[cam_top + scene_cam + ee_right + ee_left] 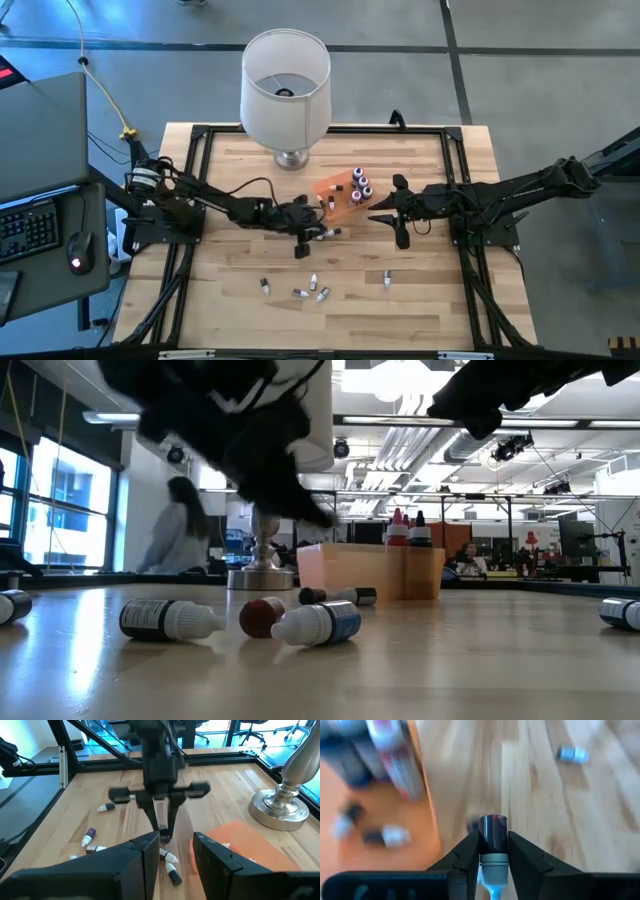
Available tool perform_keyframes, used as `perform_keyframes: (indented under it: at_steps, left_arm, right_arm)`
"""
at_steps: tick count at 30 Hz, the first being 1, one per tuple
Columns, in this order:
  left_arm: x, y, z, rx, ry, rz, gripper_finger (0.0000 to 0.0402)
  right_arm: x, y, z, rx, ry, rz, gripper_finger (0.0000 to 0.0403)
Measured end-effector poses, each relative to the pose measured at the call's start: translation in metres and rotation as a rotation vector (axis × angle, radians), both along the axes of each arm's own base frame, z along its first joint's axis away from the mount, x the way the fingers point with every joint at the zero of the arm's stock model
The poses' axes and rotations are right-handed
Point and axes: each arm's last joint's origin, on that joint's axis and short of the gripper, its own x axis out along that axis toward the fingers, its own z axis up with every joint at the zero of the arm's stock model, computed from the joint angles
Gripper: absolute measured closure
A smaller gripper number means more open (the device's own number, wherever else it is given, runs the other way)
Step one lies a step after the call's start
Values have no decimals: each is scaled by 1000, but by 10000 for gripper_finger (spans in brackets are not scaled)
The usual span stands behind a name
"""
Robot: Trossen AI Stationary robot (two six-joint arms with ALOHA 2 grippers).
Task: Pick & Place food coloring
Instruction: Put the small red food coloring bottle into the orange bin, then put the small green food coloring bottle into the orange bin
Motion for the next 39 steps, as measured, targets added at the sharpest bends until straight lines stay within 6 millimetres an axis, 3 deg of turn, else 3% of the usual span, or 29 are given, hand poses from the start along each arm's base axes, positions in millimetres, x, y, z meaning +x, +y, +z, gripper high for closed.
perform_keyframes:
  at_steps: [7,14,18,27,32,39]
  left_arm:
    - [30,34,40,99,28,168,309]
    - [47,73,34,56,89,158,306]
    - [50,83,14,38,156,164,288]
    - [50,84,13,42,160,140,226]
    - [37,79,39,-70,154,125,223]
    - [28,41,36,-177,270,78,223]
  right_arm:
    - [0,0,0,0,-3,0,291]
    - [0,0,0,0,-3,0,291]
    - [0,0,0,0,-2,0,291]
    - [0,0,0,0,-3,0,291]
    - [0,0,0,0,-2,0,291]
    - [0,0,0,0,-2,0,291]
